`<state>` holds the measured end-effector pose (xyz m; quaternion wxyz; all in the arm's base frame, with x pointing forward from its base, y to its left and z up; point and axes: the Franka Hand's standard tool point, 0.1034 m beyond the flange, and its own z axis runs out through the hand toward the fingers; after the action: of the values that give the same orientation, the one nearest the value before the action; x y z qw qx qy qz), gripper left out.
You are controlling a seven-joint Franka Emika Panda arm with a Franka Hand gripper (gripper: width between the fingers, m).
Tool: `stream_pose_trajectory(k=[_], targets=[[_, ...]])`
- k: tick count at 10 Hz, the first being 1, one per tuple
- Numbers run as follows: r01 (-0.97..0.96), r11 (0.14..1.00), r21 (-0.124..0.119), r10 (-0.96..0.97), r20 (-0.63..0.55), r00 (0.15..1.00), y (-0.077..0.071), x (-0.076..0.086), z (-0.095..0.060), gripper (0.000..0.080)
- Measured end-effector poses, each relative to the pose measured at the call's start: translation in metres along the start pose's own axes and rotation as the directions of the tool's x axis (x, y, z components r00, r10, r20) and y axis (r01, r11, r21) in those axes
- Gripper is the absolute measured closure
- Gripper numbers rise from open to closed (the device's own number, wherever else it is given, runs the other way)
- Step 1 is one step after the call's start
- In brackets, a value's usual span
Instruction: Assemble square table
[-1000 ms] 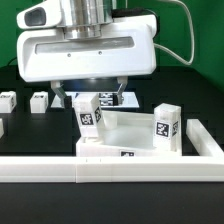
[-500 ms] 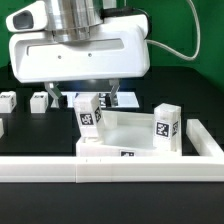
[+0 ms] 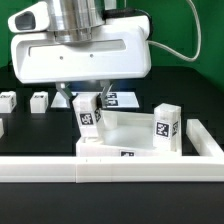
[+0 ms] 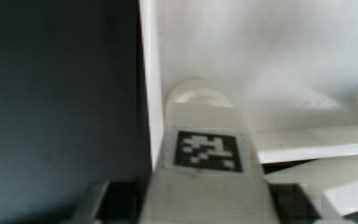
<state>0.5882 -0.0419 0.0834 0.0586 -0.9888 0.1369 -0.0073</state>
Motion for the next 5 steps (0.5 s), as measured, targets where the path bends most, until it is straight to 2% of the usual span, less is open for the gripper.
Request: stream_pose_trajectory(k=[1,5], targets=[[0.000,1.000,0.000,0.000,0.000,1.000,0.0000,0.0000,0.0000,0.0509],[-0.016,1.000,0.000,0.016,0.000,1.000,-0.0001,0.0000,0.0001,0.0509]])
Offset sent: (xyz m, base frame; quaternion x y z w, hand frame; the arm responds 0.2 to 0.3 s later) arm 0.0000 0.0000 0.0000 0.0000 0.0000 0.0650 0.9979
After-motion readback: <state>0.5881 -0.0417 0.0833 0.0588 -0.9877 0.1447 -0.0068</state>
